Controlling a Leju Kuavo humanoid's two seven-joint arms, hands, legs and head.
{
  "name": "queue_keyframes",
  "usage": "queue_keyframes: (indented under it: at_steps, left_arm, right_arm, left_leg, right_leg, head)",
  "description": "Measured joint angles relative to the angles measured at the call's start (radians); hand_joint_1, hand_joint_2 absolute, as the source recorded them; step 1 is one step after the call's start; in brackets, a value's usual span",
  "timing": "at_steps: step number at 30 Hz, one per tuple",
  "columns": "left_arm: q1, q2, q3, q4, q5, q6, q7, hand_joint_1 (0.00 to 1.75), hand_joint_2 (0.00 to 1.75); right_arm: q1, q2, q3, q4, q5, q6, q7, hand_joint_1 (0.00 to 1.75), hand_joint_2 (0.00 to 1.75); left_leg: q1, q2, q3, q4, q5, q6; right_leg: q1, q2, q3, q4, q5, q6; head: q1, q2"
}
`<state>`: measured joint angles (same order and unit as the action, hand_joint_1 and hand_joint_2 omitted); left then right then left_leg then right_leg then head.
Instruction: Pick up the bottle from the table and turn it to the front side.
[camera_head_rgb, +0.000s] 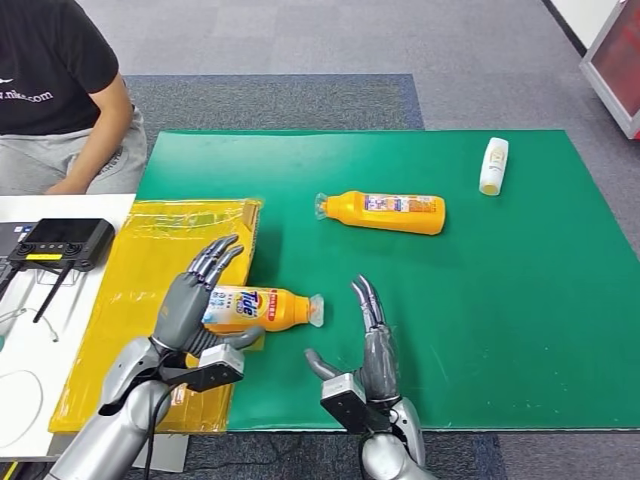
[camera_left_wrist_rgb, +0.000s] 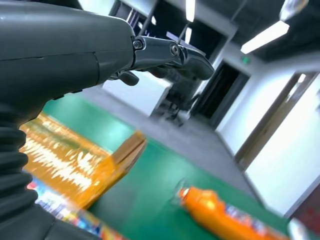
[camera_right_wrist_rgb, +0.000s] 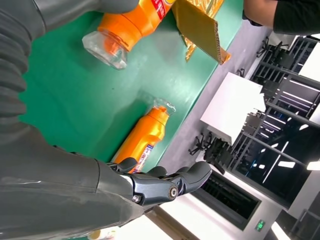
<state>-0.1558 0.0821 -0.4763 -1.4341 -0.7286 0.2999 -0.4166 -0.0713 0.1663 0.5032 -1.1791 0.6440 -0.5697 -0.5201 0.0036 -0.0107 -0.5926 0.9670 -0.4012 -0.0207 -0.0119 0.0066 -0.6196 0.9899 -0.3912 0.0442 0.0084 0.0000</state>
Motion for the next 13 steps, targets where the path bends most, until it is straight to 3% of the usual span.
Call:
queue_keyframes:
  at_steps: [3,5,8,13]
  left_arm:
    - [0.02,-0.02,0.012,-0.051,0.136,0.065,-0.1,0.0,1.75]
    - [0.036,-0.045,0.027,-0.106,0.321,0.051,-0.164,0.0,1.75]
    - [0.055,-0.077,0.049,-0.176,0.547,-0.047,-0.178,0.0,1.75]
    - [0.081,-0.113,0.085,-0.214,0.764,-0.208,-0.157,0.0,1.75]
  right_arm:
    - [-0.001,0.0,0.0,0.001,-0.002,0.001,-0.002,0.0,1.75]
    - [-0.002,0.0,0.001,0.002,-0.005,-0.001,-0.002,0.0,1.75]
    - [-0.002,0.0,0.004,0.007,-0.013,-0.009,-0.003,0.0,1.75]
    - [0.001,0.0,0.005,0.011,-0.029,-0.022,-0.013,0.0,1.75]
  left_leg:
    - [0.0,0.0,0.0,0.0,0.0,0.0]
    - [0.0,0.0,0.0,0.0,0.0,0.0]
    - [0.0,0.0,0.0,0.0,-0.001,0.001]
    - [0.0,0.0,0.0,0.0,-0.001,0.001]
  right_leg:
    - [0.0,0.0,0.0,0.0,0.0,0.0]
    - [0.0,0.0,0.0,0.0,0.0,0.0]
    - [0.0,0.0,0.0,0.0,0.0,0.0]
    - [0.0,0.0,0.0,0.0,0.0,0.0]
  head:
    - [0.0,0.0]
    - [0.0,0.0]
    - [0.0,0.0]
    - [0.0,0.0]
